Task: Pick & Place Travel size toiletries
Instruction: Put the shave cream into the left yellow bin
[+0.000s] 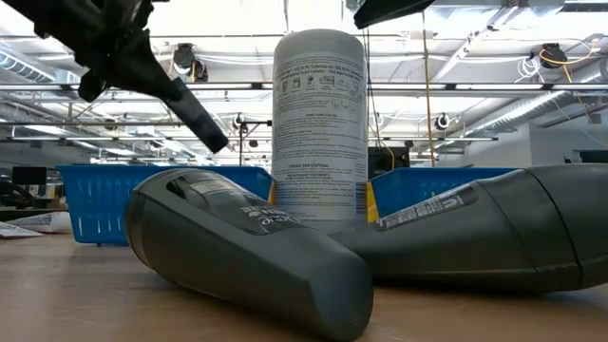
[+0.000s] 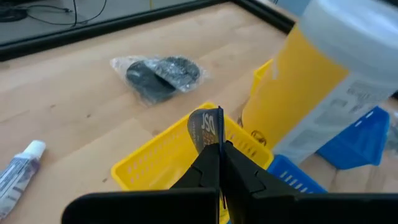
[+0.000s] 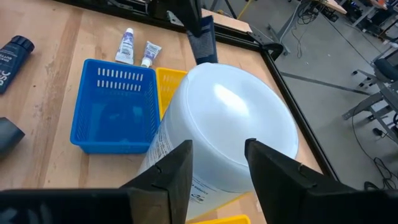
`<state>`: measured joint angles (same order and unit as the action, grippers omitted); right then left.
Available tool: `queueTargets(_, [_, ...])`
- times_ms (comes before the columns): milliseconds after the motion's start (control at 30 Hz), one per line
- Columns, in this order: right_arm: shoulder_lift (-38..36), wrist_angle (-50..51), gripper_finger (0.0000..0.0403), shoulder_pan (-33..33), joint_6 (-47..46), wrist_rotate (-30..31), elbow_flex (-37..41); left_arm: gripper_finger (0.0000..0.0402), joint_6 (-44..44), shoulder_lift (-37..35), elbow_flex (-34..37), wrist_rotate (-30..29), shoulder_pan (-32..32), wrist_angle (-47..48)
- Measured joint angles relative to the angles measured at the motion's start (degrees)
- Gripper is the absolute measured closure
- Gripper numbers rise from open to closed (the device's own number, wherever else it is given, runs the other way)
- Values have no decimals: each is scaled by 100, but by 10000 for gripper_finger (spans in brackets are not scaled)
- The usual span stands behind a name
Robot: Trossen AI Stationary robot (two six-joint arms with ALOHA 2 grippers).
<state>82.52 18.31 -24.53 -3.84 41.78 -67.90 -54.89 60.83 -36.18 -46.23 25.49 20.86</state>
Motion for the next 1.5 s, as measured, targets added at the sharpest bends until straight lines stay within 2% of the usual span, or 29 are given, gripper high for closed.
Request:
queueTargets(433, [0, -1, 259, 0, 0, -2, 0, 402, -118, 616, 0, 90, -11, -11])
queueTargets(767, [0, -1, 260, 0, -2, -4, 0, 391, -15, 672, 1, 73, -129, -15])
queueTargets(900, [0, -1, 261, 0, -2, -2, 1, 360, 104, 669, 0, 93, -215, -126])
queueTargets(1233, [0, -1, 261, 0, -2, -3, 2, 251, 94, 669, 0, 115, -398, -166])
queueTargets(1500, [0, -1, 261, 0, -2, -4, 2, 207, 78, 669, 0, 135, -398, -164])
